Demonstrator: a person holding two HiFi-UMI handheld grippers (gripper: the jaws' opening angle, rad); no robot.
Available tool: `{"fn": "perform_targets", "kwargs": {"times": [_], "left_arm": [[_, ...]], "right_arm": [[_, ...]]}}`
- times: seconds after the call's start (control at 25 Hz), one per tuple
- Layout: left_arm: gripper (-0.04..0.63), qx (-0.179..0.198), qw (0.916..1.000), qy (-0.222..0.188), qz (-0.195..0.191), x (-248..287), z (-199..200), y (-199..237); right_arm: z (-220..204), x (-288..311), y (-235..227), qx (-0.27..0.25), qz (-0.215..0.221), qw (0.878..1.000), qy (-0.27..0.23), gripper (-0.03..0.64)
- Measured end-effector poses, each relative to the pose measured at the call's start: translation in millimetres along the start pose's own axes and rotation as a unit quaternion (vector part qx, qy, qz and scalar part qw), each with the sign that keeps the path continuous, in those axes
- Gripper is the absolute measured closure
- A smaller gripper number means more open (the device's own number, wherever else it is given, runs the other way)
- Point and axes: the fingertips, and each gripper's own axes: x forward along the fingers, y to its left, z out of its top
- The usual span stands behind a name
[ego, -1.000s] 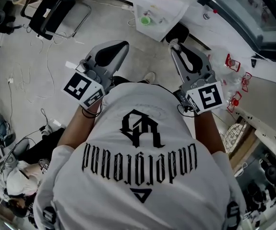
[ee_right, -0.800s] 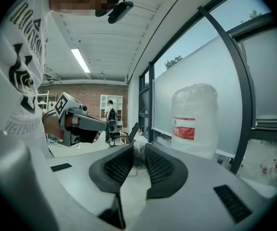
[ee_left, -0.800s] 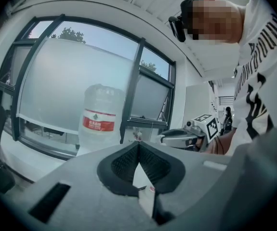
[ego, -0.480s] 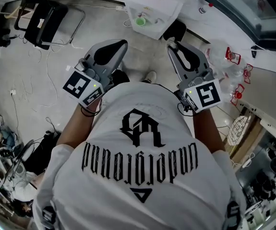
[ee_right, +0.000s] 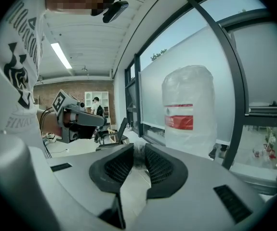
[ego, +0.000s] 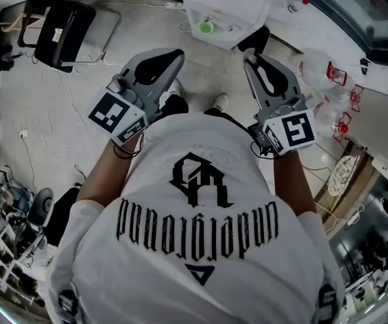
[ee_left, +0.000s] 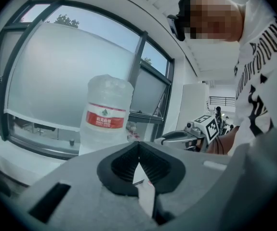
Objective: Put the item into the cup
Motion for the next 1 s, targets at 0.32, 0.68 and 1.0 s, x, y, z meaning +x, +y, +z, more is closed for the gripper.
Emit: {"fn": "perform_targets", "kwargs": {"times": [0.32,0.68,1.0], "left_arm": [[0.581,-0.011,0.9998,0.014,-0.007,4,-9,39],[0.581,-0.007,0.9995,0.027,-0.015,16,-26,67],[0.581,-0.011,0.9988,0.043,-0.02,23,-57,95]], "right_arm": [[-12,43,-1,0.02,-0.003,0.999,0.026,0.538],[-30,78,-8,0.038,-0.006,0.998,0.051,0.538],[-58,106,-15,0.048,-0.002,0.996,0.079,0.538]]}}
